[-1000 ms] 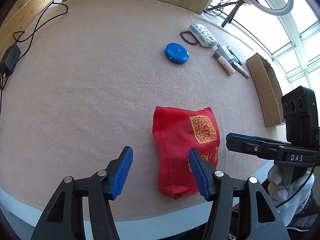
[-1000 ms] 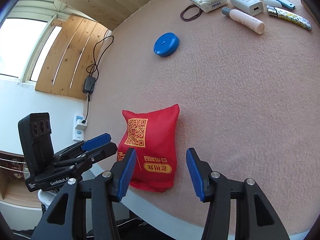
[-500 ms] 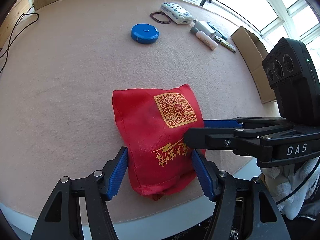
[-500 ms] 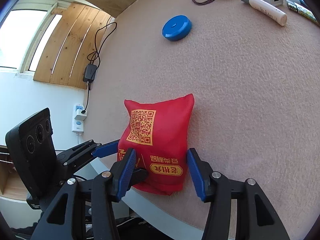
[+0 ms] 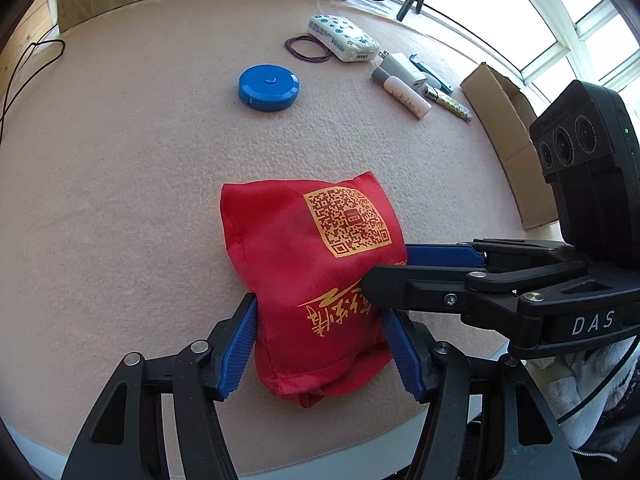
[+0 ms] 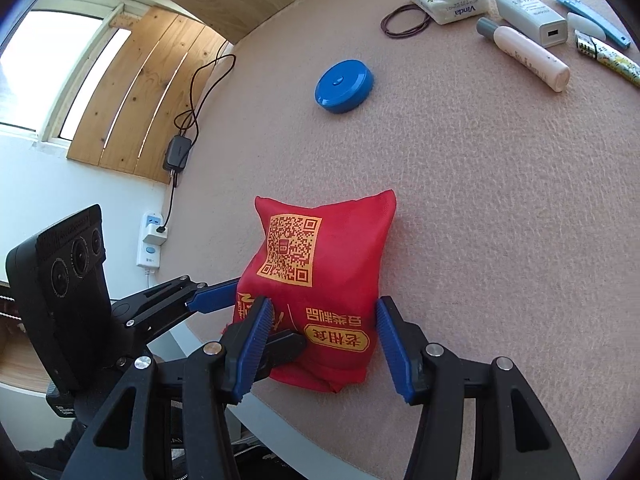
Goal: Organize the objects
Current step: 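Grasp the red bag with the right gripper while the left gripper holds it, then carry the red bag with both grippers over the cardboard box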
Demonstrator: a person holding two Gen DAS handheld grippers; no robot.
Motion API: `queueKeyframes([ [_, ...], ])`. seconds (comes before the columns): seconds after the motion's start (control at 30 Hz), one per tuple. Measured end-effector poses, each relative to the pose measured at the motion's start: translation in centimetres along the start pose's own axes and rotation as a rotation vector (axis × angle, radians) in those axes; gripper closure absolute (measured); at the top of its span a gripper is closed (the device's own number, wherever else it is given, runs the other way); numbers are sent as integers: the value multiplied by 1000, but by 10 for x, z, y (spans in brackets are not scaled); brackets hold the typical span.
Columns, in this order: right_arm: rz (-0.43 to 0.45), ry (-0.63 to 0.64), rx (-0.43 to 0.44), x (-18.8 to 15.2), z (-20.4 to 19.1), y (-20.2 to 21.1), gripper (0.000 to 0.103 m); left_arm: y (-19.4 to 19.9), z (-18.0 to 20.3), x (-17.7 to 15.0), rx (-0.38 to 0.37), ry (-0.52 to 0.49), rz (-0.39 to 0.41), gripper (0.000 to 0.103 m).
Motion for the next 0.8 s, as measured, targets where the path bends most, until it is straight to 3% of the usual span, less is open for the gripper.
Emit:
queueKeyframes([
  [0.17, 31, -42, -16, 4, 19, 12, 51, -12, 24, 9, 4, -39, 21, 34],
  [0.27, 28, -22, -59, 6, 22, 15, 49, -23, 39, 16, 7, -60, 37, 29],
  [0.47, 55, -10, -132, 13, 27, 25, 49, -34, 64, 27, 2, -88, 56, 28],
  [0.8, 161, -31, -182, 20, 56, 88, 49, -27, 125, 38, -55, -156, 84, 29],
])
Point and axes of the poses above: each gripper's, at about its wrist camera, not at the fingertips, and y roughly against the way its jaws point, z to its right, x to its top, the point moved 6 cm from there along -y, roughly the way its jaws point, and after that the axes turned 15 degrees about y, right-handed, at the moved point
